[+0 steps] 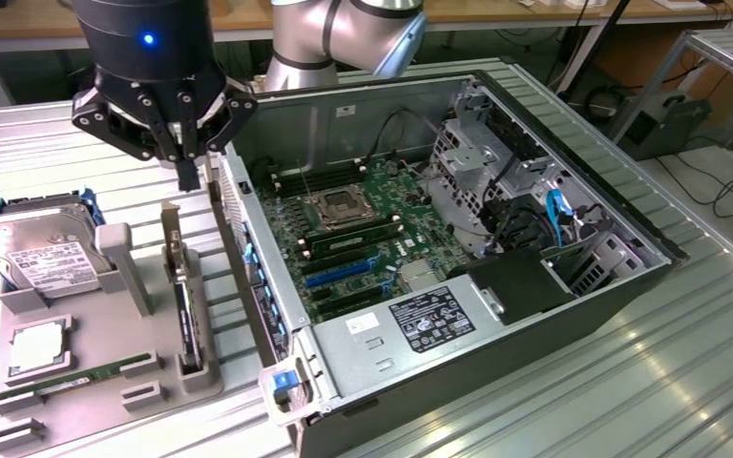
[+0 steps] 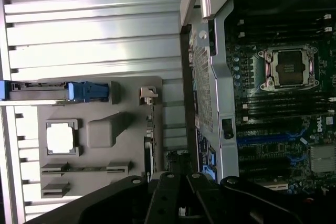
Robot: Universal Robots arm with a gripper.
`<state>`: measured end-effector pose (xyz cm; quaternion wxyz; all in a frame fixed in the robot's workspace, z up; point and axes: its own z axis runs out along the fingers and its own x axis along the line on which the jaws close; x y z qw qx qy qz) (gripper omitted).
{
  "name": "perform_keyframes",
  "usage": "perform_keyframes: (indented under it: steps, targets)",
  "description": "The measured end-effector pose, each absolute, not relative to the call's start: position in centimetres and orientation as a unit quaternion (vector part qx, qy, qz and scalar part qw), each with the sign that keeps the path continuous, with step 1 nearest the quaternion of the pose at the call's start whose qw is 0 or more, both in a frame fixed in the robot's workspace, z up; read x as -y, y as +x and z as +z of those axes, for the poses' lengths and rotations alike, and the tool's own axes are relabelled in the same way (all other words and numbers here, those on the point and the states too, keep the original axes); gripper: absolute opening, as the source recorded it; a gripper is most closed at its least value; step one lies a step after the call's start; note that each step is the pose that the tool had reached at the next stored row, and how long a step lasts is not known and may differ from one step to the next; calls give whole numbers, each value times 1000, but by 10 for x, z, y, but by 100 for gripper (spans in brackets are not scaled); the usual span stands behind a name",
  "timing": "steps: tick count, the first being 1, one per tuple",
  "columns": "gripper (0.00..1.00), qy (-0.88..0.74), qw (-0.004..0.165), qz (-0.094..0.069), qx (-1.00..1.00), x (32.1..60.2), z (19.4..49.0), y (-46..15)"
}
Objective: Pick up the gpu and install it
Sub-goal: 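Reach for the gpu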
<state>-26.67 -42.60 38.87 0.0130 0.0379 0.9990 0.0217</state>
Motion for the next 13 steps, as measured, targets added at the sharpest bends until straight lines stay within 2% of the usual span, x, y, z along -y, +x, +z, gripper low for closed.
perform_keyframes:
  steps: [13]
  targets:
    - [11, 38, 13, 22, -999, 437, 388, -267]
